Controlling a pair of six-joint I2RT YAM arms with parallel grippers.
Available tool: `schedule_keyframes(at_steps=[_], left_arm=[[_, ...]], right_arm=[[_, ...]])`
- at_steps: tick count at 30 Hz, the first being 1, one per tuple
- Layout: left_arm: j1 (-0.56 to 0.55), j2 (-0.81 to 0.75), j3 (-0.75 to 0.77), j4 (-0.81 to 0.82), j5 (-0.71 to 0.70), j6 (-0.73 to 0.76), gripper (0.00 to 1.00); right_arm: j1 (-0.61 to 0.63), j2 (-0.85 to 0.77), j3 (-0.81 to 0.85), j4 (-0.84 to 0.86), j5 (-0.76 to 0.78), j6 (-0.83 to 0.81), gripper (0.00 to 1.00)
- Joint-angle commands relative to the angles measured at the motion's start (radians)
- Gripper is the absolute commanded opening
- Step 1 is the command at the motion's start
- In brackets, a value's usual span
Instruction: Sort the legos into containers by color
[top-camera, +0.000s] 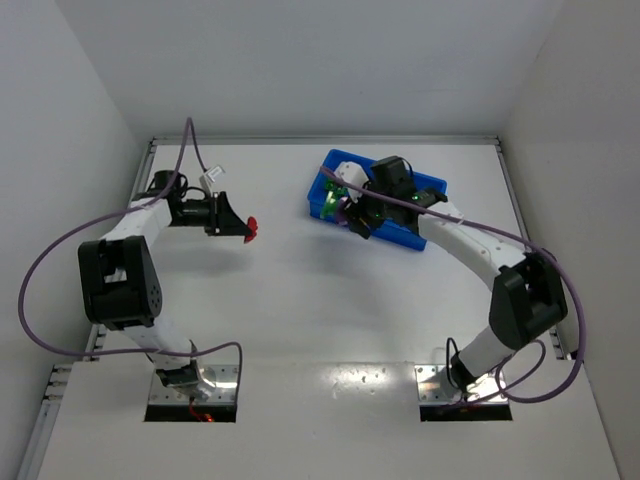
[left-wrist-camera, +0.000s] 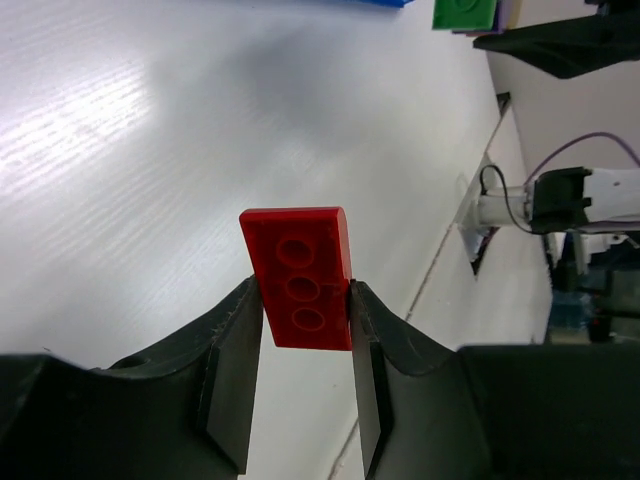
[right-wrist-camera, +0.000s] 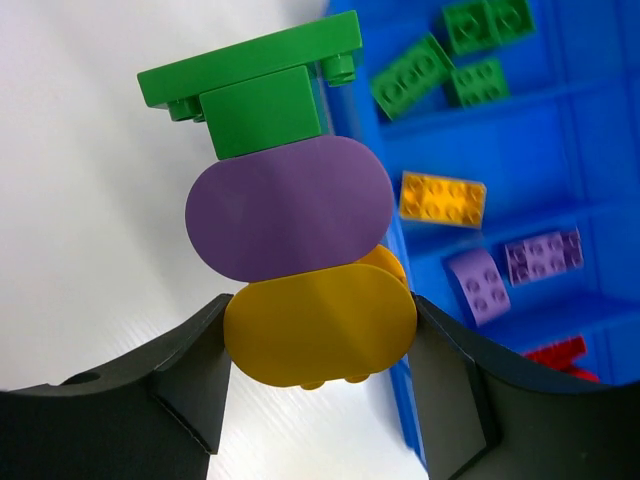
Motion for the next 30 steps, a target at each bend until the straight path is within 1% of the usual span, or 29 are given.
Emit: schedule_keyframes(at_steps=[1, 2, 4, 6, 8, 9, 10, 11, 12, 13, 14, 16, 17, 18, 19, 20, 21, 23, 24, 25, 26, 27, 28, 30], left_arm=[[-0.042, -0.042, 0.066, 0.006, -0.046, 0.043, 0.11], [-0.063, -0.042, 0.066, 0.006, -0.063, 0.053, 0.11], [-0.088, -0.056, 0.066, 0.036, -0.105, 0.053, 0.11], [-0.125, -0.071, 0.066, 0.076, -0.114, 0.018, 0.11], [-0.151, -0.085, 0.066, 0.126, -0.147, -0.025, 0.11], [-0.187, -0.096, 0.066, 0.166, -0.161, -0.084, 0.11], [-0.212, -0.096, 0.066, 0.240, -0.210, -0.109, 0.11], [-0.238, -0.096, 0.098, 0.271, -0.242, -0.126, 0.11], [-0.302, -0.084, 0.123, 0.294, -0.287, -0.137, 0.11], [-0.333, -0.068, 0.150, 0.327, -0.346, -0.137, 0.11], [-0.390, -0.050, 0.211, 0.346, -0.377, -0.149, 0.11], [-0.434, 0.002, 0.284, 0.387, -0.431, -0.195, 0.11], [-0.453, 0.066, 0.319, 0.388, -0.448, -0.212, 0.11], [-0.485, 0.102, 0.395, 0.403, -0.476, -0.256, 0.11], [-0.497, 0.137, 0.430, 0.435, -0.476, -0.276, 0.11], [-0.510, 0.213, 0.466, 0.435, -0.476, -0.293, 0.11], [-0.537, 0.255, 0.555, 0.435, -0.476, -0.333, 0.11], [-0.566, 0.332, 0.643, 0.461, -0.447, -0.361, 0.11], [-0.583, 0.402, 0.727, 0.461, -0.438, -0.370, 0.11], [-0.617, 0.433, 0.767, 0.461, -0.438, -0.391, 0.12], [-0.631, 0.465, 0.804, 0.479, -0.404, -0.404, 0.12], [-0.660, 0.534, 0.874, 0.490, -0.381, -0.421, 0.12], [-0.672, 0.570, 0.911, 0.503, -0.360, -0.465, 0.12], [-0.703, 0.627, 1.006, 0.542, -0.327, -0.494, 0.14]], right_arm=[[-0.047, -0.074, -0.024, 0.011, 0.034, 0.057, 0.00], [-0.076, -0.083, -0.033, 0.011, 0.025, 0.068, 0.00], [-0.096, -0.097, -0.042, 0.000, -0.009, 0.068, 0.00], [-0.108, -0.111, -0.052, -0.014, -0.057, 0.048, 0.00], [-0.108, -0.137, -0.064, -0.023, -0.067, 0.048, 0.00], [-0.117, -0.146, -0.078, -0.035, -0.067, 0.048, 0.00], [-0.118, -0.160, -0.078, -0.035, -0.056, 0.048, 0.00], [-0.118, -0.171, -0.100, -0.050, -0.056, 0.048, 0.00], [-0.131, -0.201, -0.110, -0.060, -0.035, 0.057, 0.00], [-0.142, -0.221, -0.134, -0.060, -0.026, 0.071, 0.00], [-0.153, -0.240, -0.147, -0.081, -0.001, 0.071, 0.00], [-0.165, -0.278, -0.179, -0.109, 0.022, 0.088, 0.00], [-0.165, -0.319, -0.191, -0.122, 0.045, 0.097, 0.00], [-0.176, -0.342, -0.202, -0.156, 0.045, 0.097, 0.00], [-0.185, -0.365, -0.220, -0.176, 0.045, 0.097, 0.00], [-0.185, -0.411, -0.229, -0.199, 0.045, 0.088, 0.00], [-0.185, -0.437, -0.251, -0.237, 0.045, 0.088, 0.00], [-0.185, -0.486, -0.275, -0.273, 0.045, 0.030, 0.00], [-0.185, -0.528, -0.295, -0.312, 0.045, 0.007, 0.00], [-0.185, -0.546, -0.305, -0.334, 0.045, -0.033, 0.00], [-0.185, -0.565, -0.314, -0.354, 0.045, -0.050, 0.00], [-0.185, -0.597, -0.326, -0.401, 0.045, -0.067, 0.00], [-0.185, -0.612, -0.326, -0.423, 0.045, -0.093, 0.00], [-0.185, -0.640, -0.338, -0.478, 0.056, -0.093, 0.00]])
